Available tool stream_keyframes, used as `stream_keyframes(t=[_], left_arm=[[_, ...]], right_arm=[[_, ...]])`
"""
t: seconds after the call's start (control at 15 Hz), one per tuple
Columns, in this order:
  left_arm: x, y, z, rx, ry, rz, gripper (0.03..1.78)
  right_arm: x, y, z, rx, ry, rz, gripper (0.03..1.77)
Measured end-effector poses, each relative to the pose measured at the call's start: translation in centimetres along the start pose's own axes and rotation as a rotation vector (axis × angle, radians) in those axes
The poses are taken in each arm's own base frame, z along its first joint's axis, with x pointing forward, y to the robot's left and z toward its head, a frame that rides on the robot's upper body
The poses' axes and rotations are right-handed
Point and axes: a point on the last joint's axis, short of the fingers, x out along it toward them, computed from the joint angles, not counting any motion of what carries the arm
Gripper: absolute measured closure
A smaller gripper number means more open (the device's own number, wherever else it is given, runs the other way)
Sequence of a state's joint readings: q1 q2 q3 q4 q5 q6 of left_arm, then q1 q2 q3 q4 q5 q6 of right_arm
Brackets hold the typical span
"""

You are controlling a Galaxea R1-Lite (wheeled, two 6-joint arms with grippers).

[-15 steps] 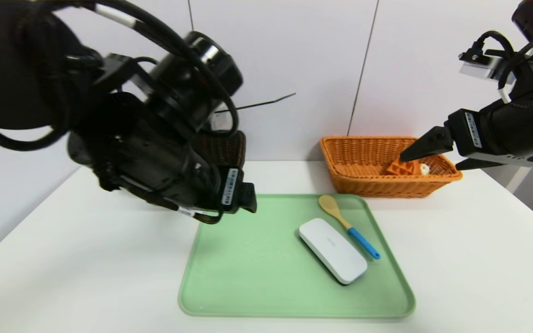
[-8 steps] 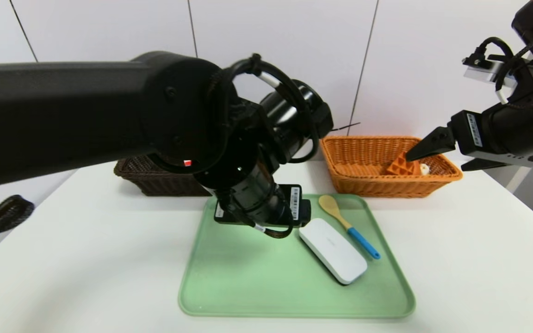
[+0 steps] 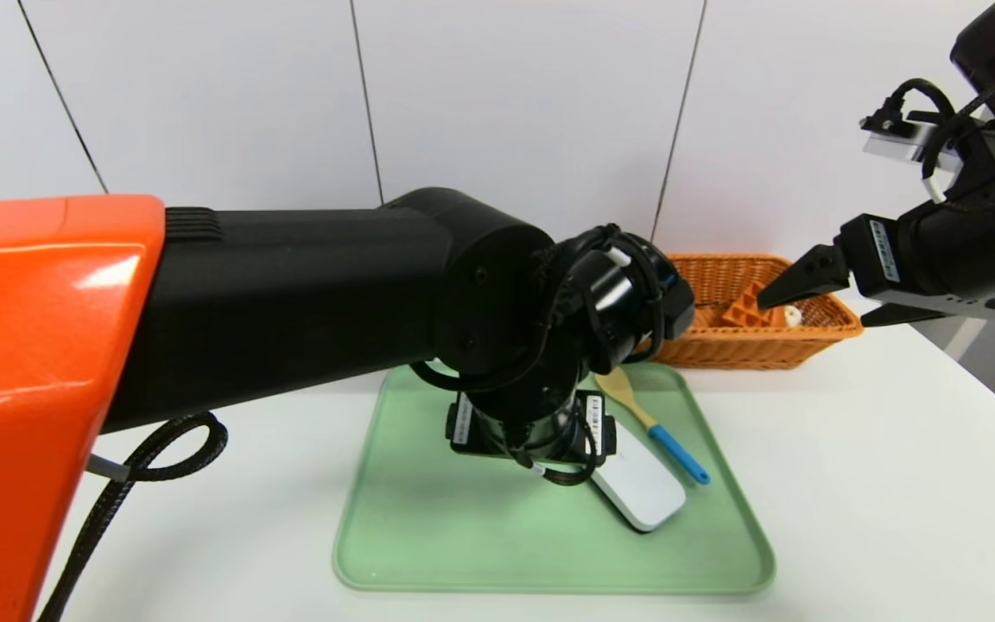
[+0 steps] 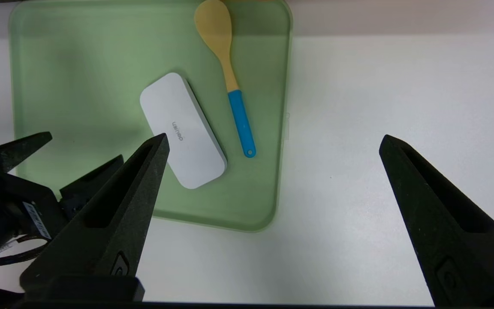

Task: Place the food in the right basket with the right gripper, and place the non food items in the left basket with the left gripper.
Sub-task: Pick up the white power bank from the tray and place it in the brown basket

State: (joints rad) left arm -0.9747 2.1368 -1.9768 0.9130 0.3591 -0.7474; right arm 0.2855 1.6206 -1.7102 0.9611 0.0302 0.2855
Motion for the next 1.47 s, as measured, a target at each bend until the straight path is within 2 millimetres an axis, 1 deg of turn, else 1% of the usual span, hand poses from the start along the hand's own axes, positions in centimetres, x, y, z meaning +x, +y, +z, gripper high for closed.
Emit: stream_keyframes(t=[0.2, 0.4, 0.53, 1.0, 1.33, 1.47], left_arm=[[0.7, -1.3, -0.7, 0.024, -0.067, 0.041, 0.12], [1.0, -2.6, -1.4, 0.053, -0.097, 0.03, 0.12], [1.0, -3.0, -1.8, 0.093, -0.1, 0.024, 0.12], [0.5, -3.1, -1.8, 0.148, -0.086, -0.007, 0.12], [-0.4, -3.0, -1.7, 0.17, -0.029, -0.106, 0.12], [-0.7, -3.4, -2.1, 0.177, -0.017, -0.135, 0.12]], right_arm=[[-0.2, 0.0, -0.1, 0.001, -0.002, 0.001, 0.1], [-0.4, -0.1, -0.4, 0.001, 0.0, 0.0, 0.1], [-0.6, -0.1, -0.4, 0.0, -0.004, 0.0, 0.1], [-1.0, -0.2, -0.8, -0.003, -0.008, 0.003, 0.1], [-1.3, -0.2, -0.9, -0.004, -0.014, 0.004, 0.1], [-1.4, -0.2, -0.9, -0.003, -0.018, 0.003, 0.1]])
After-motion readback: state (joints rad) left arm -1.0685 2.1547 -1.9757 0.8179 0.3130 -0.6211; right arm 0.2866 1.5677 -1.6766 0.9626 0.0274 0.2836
